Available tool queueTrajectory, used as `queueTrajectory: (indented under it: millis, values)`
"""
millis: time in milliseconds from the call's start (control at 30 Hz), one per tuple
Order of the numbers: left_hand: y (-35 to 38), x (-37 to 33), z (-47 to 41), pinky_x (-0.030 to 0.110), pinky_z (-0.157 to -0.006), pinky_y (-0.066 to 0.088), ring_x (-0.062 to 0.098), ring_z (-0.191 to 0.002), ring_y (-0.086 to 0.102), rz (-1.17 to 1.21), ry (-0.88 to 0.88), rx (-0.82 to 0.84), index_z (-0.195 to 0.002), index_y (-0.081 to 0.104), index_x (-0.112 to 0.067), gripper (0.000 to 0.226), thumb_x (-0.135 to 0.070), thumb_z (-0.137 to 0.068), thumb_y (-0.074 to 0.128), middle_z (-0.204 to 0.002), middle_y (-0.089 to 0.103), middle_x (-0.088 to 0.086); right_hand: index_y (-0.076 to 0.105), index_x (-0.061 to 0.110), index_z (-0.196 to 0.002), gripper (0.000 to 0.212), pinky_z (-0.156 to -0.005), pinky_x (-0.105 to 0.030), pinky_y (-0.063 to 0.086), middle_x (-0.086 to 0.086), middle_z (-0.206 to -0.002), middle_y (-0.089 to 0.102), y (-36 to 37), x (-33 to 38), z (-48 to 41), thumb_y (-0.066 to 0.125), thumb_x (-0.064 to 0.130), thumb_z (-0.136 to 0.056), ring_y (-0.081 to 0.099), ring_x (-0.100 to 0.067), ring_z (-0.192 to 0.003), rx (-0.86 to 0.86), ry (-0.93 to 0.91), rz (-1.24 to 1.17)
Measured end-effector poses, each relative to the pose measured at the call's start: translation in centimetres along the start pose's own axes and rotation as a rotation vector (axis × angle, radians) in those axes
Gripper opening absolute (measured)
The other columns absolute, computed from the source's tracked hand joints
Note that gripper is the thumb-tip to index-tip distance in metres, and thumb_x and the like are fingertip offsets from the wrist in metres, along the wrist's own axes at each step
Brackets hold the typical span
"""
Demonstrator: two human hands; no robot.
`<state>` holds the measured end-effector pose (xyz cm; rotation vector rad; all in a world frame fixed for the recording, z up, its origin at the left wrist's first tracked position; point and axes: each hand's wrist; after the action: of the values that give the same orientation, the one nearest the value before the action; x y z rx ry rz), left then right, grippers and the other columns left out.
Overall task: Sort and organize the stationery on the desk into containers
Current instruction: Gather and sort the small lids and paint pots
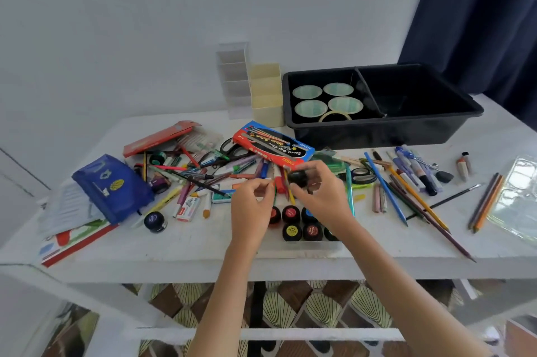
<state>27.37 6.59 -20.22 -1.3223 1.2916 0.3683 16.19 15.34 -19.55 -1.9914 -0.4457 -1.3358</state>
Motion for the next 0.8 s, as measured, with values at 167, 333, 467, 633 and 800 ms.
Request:
queueTrajectory:
  millis: [167, 333, 467, 633, 800]
  values:
    - [-1.7, 1.4, 2.1, 0.007, -0.082, 0.04, 0.007, -0.1, 0.058, -0.025, 0.0, 0.003, -0.107, 0.067, -0.013, 0.019, -0.016, -0.092, 0.057, -0.107, 0.066, -0.004, 0.062, 0.019, -0.116, 0.041, -0.075, -0.004, 0.042, 0.003, -0.103, 0.063, 1.8, 0.1, 2.7, 0.071, 0.01, -0.077, 0.056, -0.001, -0.088, 0.046, -0.104, 0.109]
    - [-3.0, 2.9, 3.7, 0.016, -0.096, 0.035, 0.013, -0.117, 0.053, -0.106, 0.005, 0.071, -0.119, 0.061, -0.011, 0.026, -0.013, -0.094, 0.053, -0.122, 0.062, 0.001, 0.064, 0.015, -0.108, 0.036, -0.08, -0.007, 0.042, 0.008, -0.098, 0.059, 3.4, -0.1, 4.9, 0.075, 0.015, -0.074, 0.055, -0.003, -0.088, 0.071, -0.194, 0.178]
    - [-3.4, 4.6, 4.7, 0.026, -0.114, 0.023, 0.015, -0.134, 0.038, -0.179, 0.043, 0.183, -0.13, 0.054, -0.014, 0.035, -0.011, -0.095, 0.049, -0.138, 0.05, 0.002, 0.063, 0.022, -0.106, 0.034, -0.084, -0.032, 0.035, 0.011, -0.096, 0.06, 4.4, -0.7, 6.1, 0.073, 0.023, -0.074, 0.052, -0.014, -0.093, 0.101, -0.242, 0.363]
    - [-3.3, 5.4, 5.3, 0.015, -0.111, -0.006, 0.012, -0.143, 0.019, -0.203, 0.121, 0.244, -0.136, 0.047, -0.016, 0.037, -0.015, -0.1, 0.039, -0.15, 0.033, 0.002, 0.065, 0.027, -0.101, 0.033, -0.074, -0.029, 0.016, 0.008, -0.094, 0.063, 4.8, -1.1, 6.8, 0.077, 0.031, -0.071, 0.051, -0.019, -0.09, 0.021, -0.315, 0.585]
    - [-3.3, 5.7, 5.4, 0.018, -0.113, -0.006, 0.012, -0.143, 0.018, -0.207, 0.152, 0.254, -0.138, 0.045, -0.018, 0.038, -0.019, -0.101, 0.037, -0.151, 0.03, 0.001, 0.066, 0.03, -0.098, 0.031, -0.072, -0.03, 0.012, 0.009, -0.084, 0.065, 4.4, -1.3, 6.6, 0.074, 0.044, -0.072, 0.051, -0.02, -0.085, 0.004, -0.325, 0.732]
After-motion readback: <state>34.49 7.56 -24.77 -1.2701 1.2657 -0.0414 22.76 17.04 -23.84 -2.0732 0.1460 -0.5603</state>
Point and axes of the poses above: each hand's wrist, its own z-axis away from the middle knuckle, its own y-axis out of the palm, x = y × z
